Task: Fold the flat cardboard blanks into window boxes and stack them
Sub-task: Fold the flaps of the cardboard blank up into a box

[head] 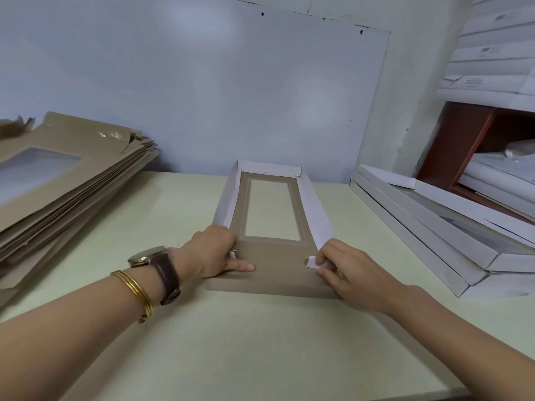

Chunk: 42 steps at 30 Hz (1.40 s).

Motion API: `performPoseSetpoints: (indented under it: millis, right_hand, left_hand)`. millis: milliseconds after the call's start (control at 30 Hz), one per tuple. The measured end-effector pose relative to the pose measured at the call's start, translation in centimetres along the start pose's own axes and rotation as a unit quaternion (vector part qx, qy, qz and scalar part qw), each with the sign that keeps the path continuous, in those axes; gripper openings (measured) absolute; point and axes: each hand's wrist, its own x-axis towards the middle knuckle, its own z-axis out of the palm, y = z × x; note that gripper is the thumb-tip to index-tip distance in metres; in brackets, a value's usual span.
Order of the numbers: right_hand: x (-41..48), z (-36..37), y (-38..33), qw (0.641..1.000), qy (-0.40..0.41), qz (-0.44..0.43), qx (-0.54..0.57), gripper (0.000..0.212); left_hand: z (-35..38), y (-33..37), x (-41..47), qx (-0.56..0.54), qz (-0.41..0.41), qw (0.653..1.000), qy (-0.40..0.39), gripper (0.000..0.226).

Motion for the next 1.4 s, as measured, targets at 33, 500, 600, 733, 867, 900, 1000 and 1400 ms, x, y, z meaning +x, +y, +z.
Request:
performPoseSetpoints:
  millis: [33, 500, 600, 733, 867, 900, 1000, 1400]
  right_hand:
    - [0.0, 0.0, 0.0, 1.000, 0.000, 0.000, 0.001, 0.003]
    - [0.0, -0.1, -0.4, 0.999, -0.012, -0.027, -0.014, 0.010]
    - [0.1, 0.0, -0.4, 0.999, -0.016, -0.025, -0.016, 0.010]
    - [0.0, 0.1, -0.3, 0.999, -0.020, -0.018, -0.021, 0.010]
    - [0.0, 0.1, -0.3, 0.999, -0.022, -0.021, -0.018, 0.009]
    - [0.0, 0.0, -0.3, 0.999, -0.022, -0.021, -0.016, 0.009]
    - [0.1, 0.1, -0.2, 1.000, -0.021, -0.018, -0.014, 0.007]
    - [0.2, 0.2, -0.3, 1.000, -0.019, -0.009, -0.018, 0.007]
  left_hand:
    - [0.2, 0.1, 0.0, 0.011, 0.000, 1.000, 0.009, 0.053]
    - [1.2, 0.1, 0.5, -0.047, -0.033, 0.994, 0.092, 0.054]
    - [1.2, -0.2, 0.4, -0.014, -0.004, 0.997, 0.074, 0.055]
    - [1.1, -0.2, 0.5, 0.025, 0.008, 0.998, 0.060, 0.058]
    - [-0.2, -0.3, 0.6, -0.016, 0.008, 1.000, -0.009, 0.060]
    - [-0.7, -0.4, 0.5, -0.022, 0.018, 0.999, -0.028, 0.060]
    - [-2.1, -0.8, 0.2, -0.036, 0.043, 0.995, -0.079, 0.056]
    - [-4.2, -1.8, 0.1, -0.176, 0.000, 0.966, -0.187, 0.015]
